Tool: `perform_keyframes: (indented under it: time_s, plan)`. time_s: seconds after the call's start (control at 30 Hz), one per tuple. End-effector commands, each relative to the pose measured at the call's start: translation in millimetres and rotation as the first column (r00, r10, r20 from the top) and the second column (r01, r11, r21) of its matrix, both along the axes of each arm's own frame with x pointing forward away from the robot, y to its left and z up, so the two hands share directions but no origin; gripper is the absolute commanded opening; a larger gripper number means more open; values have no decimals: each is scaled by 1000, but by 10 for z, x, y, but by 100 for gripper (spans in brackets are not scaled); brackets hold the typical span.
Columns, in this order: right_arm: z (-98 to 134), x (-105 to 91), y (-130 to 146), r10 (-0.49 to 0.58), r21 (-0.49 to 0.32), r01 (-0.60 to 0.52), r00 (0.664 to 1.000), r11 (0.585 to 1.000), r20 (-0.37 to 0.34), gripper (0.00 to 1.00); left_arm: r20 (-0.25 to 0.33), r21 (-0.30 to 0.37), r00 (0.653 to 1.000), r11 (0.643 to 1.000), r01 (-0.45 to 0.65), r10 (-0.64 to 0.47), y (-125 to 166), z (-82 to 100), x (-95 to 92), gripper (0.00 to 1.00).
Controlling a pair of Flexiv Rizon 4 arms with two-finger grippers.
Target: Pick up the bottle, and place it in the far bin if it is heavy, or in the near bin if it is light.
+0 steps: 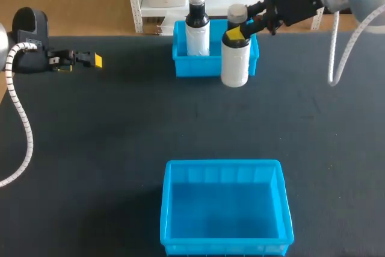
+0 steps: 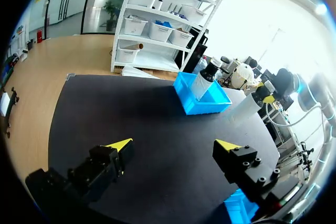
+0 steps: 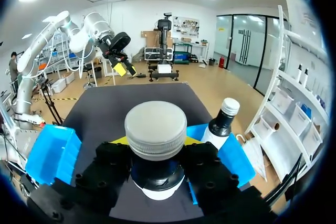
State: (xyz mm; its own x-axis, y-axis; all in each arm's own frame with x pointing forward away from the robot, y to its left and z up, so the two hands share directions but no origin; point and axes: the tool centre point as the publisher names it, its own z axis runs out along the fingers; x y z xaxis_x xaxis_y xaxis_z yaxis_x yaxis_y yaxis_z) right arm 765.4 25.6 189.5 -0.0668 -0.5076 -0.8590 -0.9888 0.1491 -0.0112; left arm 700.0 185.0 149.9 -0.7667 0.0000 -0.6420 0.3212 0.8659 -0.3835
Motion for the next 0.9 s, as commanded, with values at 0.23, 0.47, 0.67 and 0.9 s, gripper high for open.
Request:
perform_keyframes:
  time_s: [0.23,0.47,0.67,0.9]
  plan:
    - [255,51,-242,-33,-16,34,999,999,31,0,0,0,1000,1000,0,0,0,0,0,100]
    - [319,242,-331,-36,-14,37,998,999,46,0,0,0,1000,1000,0,0,0,0,0,100]
    - [325,420,-415,-44,13,44,998,999,45,0,0,0,1000,1000,0,0,0,0,0,100]
    - [362,661,-477,-48,20,47,997,999,55,0,0,0,1000,1000,0,0,0,0,0,100]
